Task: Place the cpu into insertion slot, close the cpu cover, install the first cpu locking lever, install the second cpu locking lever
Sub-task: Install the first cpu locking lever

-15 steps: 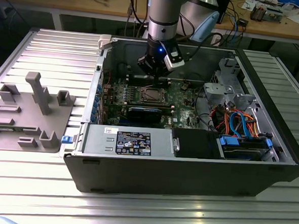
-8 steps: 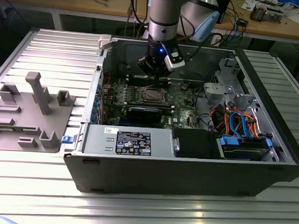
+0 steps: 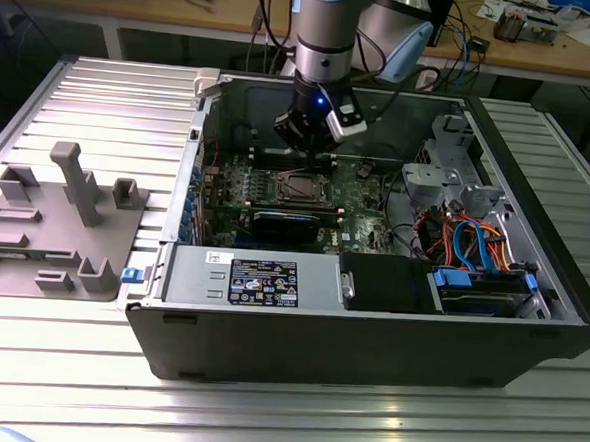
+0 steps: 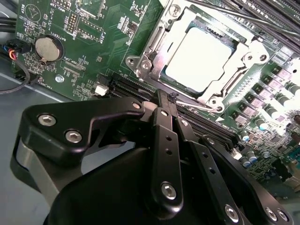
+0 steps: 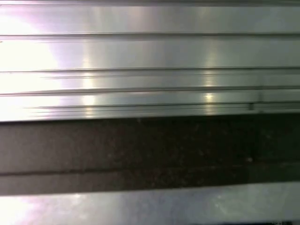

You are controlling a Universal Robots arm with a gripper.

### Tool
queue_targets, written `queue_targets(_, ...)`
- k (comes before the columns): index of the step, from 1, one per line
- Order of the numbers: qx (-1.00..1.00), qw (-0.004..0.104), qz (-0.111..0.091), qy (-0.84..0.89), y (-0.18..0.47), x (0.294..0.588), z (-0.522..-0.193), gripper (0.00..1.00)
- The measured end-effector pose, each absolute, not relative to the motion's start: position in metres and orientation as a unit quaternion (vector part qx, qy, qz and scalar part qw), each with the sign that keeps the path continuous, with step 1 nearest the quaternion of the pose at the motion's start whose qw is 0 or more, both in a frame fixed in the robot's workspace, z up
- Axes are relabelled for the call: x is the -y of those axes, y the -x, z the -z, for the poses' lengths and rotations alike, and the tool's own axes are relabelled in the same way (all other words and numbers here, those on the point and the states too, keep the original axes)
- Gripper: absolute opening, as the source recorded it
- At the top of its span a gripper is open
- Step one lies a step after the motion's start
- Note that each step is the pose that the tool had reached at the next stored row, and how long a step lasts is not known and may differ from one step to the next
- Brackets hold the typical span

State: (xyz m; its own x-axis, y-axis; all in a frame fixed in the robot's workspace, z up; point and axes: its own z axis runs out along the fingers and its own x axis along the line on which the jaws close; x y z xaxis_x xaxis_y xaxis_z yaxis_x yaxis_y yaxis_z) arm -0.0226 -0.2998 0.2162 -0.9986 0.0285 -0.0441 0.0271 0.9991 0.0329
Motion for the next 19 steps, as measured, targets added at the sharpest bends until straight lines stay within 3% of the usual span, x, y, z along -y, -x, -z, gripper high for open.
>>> queue_targets(19, -0.999, 0.022, -0.016, -0.017, 0.018, 0.300, -0.205, 0.11)
